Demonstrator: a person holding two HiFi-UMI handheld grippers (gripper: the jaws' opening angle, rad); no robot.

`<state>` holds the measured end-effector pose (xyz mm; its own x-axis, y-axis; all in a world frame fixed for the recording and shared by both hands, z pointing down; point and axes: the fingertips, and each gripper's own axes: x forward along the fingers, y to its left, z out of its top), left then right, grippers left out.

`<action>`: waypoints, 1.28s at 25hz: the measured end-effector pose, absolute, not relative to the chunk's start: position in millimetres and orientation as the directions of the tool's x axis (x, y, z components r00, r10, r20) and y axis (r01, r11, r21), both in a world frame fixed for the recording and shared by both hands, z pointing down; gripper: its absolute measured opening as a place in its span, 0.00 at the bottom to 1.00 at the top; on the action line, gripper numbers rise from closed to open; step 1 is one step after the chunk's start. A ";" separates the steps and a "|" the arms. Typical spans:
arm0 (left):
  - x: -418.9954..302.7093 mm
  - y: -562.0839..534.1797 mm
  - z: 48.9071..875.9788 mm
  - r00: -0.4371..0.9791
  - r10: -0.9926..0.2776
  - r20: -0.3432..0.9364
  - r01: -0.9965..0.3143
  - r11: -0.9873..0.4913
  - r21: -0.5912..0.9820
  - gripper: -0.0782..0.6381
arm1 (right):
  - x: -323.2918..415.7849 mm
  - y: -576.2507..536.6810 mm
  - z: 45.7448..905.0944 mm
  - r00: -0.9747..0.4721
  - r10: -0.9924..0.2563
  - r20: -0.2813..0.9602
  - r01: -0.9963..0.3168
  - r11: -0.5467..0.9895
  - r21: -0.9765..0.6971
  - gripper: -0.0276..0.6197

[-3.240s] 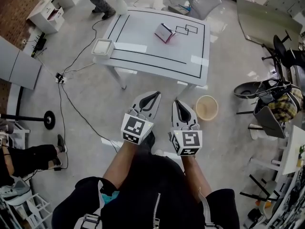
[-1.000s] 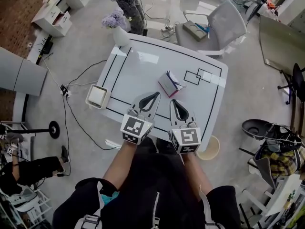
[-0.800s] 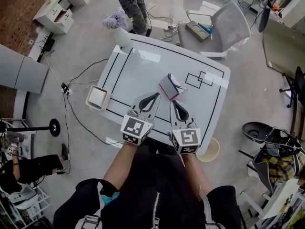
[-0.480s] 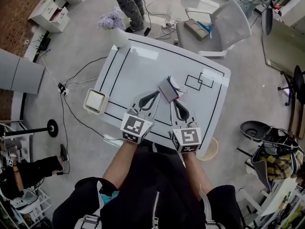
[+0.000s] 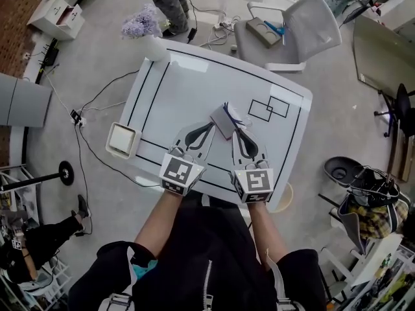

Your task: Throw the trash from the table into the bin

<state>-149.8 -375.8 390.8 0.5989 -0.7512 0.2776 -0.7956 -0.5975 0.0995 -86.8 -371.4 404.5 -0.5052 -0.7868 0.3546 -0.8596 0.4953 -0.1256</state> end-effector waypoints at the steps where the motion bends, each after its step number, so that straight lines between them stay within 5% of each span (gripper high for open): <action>1: -150.0 -376.6 391.2 0.600 -0.751 0.278 -0.795 -0.599 0.098 0.12 | -86.4 -375.9 406.2 -0.504 -0.787 0.356 -0.860 0.495 -0.123 0.06; 9: -156.3 -379.6 407.5 0.586 -0.753 0.299 -0.806 -0.579 0.122 0.12 | -82.4 -397.8 442.8 -0.493 -0.758 0.427 -0.856 0.510 -0.082 0.08; 32: -172.4 -382.0 434.8 0.545 -0.757 0.361 -0.835 -0.531 0.146 0.12 | -80.7 -419.1 540.2 -0.510 -0.610 0.606 -0.810 0.577 -0.101 0.47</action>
